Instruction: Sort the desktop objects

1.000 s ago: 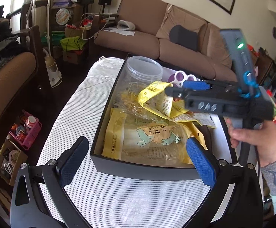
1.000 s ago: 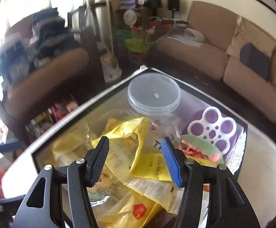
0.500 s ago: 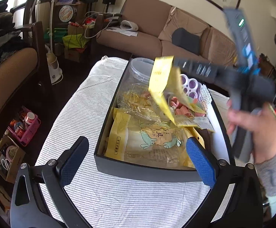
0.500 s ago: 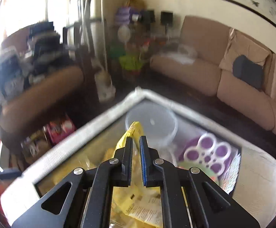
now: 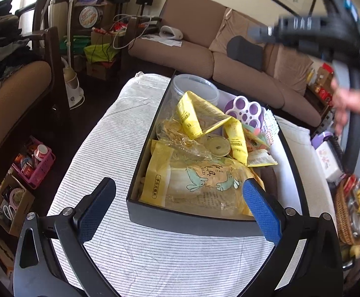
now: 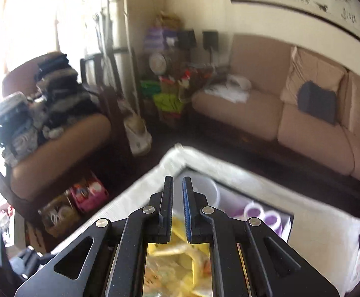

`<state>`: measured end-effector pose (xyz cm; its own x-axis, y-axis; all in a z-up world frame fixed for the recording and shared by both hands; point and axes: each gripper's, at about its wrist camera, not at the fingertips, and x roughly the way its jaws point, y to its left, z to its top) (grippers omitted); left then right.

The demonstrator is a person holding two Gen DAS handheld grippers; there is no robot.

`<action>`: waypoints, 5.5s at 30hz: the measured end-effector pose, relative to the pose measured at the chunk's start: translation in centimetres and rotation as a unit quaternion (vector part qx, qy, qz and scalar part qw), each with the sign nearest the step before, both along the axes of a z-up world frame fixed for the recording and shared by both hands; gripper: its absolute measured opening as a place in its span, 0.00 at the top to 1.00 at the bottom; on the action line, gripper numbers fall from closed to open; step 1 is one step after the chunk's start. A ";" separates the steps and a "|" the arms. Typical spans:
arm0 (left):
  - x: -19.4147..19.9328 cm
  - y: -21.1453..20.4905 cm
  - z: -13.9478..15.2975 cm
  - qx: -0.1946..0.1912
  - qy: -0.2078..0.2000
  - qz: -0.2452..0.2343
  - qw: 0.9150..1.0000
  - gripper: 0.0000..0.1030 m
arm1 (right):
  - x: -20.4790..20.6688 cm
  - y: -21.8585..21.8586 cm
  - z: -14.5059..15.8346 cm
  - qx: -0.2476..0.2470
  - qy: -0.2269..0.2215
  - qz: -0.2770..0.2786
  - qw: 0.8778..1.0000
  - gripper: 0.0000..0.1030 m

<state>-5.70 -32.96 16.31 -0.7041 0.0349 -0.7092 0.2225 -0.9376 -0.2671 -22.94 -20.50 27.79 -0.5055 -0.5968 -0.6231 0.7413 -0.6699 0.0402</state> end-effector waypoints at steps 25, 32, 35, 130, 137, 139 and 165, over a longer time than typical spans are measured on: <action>-0.9 1.3 -0.5 -0.004 0.001 -0.019 1.000 0.00 | -2.2 -3.4 -15.5 0.247 -0.013 0.104 0.963 0.93; -1.3 1.8 -0.2 0.012 0.007 -0.022 1.000 0.00 | -1.2 0.9 -9.0 0.159 0.067 0.039 0.984 0.94; -1.4 2.3 -0.3 0.016 0.007 -0.028 0.999 0.00 | -0.7 2.7 -4.9 0.125 0.103 0.018 0.987 0.94; -2.9 4.2 -1.4 -0.008 -0.020 -0.021 1.000 0.00 | -2.4 4.9 -10.9 0.043 -0.168 -0.031 0.984 0.50; -3.0 4.2 -1.7 -0.024 -0.033 -0.010 0.999 0.00 | 1.3 6.7 -10.9 0.094 -0.108 -0.027 0.989 0.20; -3.0 4.3 -1.8 -0.029 -0.035 -0.008 0.999 0.00 | 2.1 6.8 -11.4 0.105 -0.100 -0.024 0.989 0.17; -1.2 15.9 -0.4 -0.061 -0.019 -0.056 0.996 0.00 | 10.1 27.4 -10.7 0.043 -0.083 -0.146 0.985 0.00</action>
<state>-6.86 -17.09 15.87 -0.6730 0.0244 -0.7392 0.1223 -0.9820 -0.1437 -12.80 6.88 17.13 -0.5354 -0.3823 -0.7531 0.5039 -0.8602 0.0783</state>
